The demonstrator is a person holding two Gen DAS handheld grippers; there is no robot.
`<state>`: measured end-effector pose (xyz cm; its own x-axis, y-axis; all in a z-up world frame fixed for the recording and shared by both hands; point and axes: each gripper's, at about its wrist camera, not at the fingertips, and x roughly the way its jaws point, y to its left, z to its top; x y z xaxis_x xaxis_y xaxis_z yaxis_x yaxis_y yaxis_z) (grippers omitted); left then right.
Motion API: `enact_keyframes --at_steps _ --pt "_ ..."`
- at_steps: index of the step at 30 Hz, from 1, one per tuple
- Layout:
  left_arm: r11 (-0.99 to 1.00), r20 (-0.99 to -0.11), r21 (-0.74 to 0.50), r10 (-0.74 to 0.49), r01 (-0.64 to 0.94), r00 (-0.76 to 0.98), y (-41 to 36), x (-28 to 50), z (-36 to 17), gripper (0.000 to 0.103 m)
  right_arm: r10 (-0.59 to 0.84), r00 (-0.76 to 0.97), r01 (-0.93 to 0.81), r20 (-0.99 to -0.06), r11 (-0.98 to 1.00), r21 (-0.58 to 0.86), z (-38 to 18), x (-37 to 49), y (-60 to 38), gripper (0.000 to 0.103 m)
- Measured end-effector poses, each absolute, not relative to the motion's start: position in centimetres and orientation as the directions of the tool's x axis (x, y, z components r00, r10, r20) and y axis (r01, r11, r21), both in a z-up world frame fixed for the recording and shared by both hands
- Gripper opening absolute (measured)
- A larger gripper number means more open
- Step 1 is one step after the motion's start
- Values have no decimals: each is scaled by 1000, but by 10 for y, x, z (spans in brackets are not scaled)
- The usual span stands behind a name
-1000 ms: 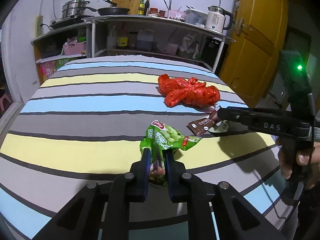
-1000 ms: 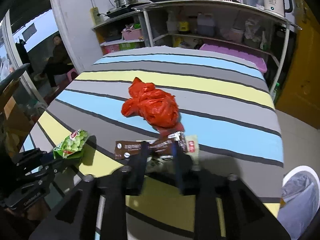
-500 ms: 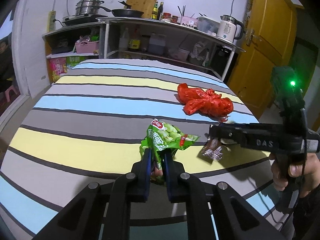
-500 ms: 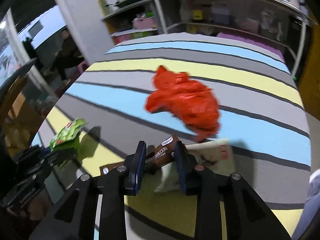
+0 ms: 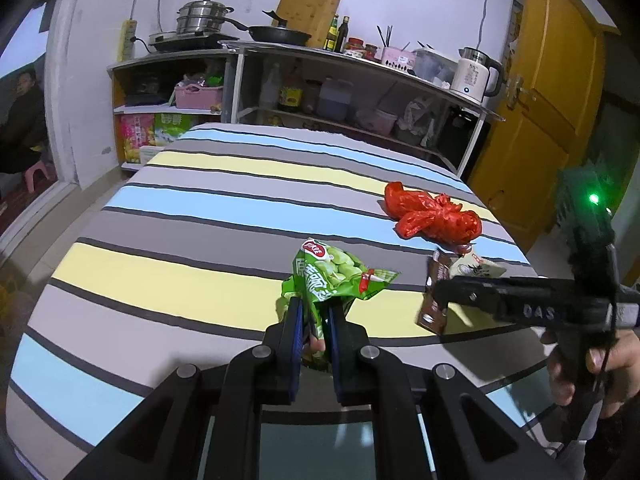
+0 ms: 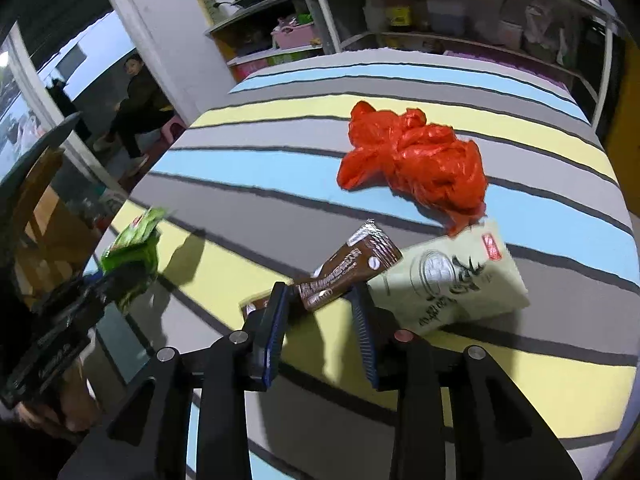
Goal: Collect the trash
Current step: 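Lift the green snack bag with the left tool while the right tool lifts the brown wrapper, then carry the snack bag and brown wrapper over the bin and open both tools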
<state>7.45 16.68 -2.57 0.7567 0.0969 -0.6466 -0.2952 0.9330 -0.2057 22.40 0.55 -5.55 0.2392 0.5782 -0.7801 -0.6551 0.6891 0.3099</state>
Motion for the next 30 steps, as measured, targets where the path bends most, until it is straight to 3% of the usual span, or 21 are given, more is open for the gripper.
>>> enact_keyframes --at_steps 3,8,10,11,30 --pt "931 -642 -210 99 -299 761 170 70 -25 12 577 235 -638 -782 699 324 -56 229 16 37" --pt "928 -645 -221 93 -301 759 177 70 -29 12 529 288 -676 -798 703 222 -55 220 34 37" --pt "927 -647 -223 90 -301 757 177 71 -31 12 512 311 -688 -800 703 182 -55 214 33 31" --pt "927 -648 -223 89 -301 756 176 72 -31 12 502 322 -687 -803 707 167 -55 213 31 20" --pt "960 -623 -188 48 -209 780 113 71 -1 12 571 420 -640 -705 738 216 -11 170 -58 20"
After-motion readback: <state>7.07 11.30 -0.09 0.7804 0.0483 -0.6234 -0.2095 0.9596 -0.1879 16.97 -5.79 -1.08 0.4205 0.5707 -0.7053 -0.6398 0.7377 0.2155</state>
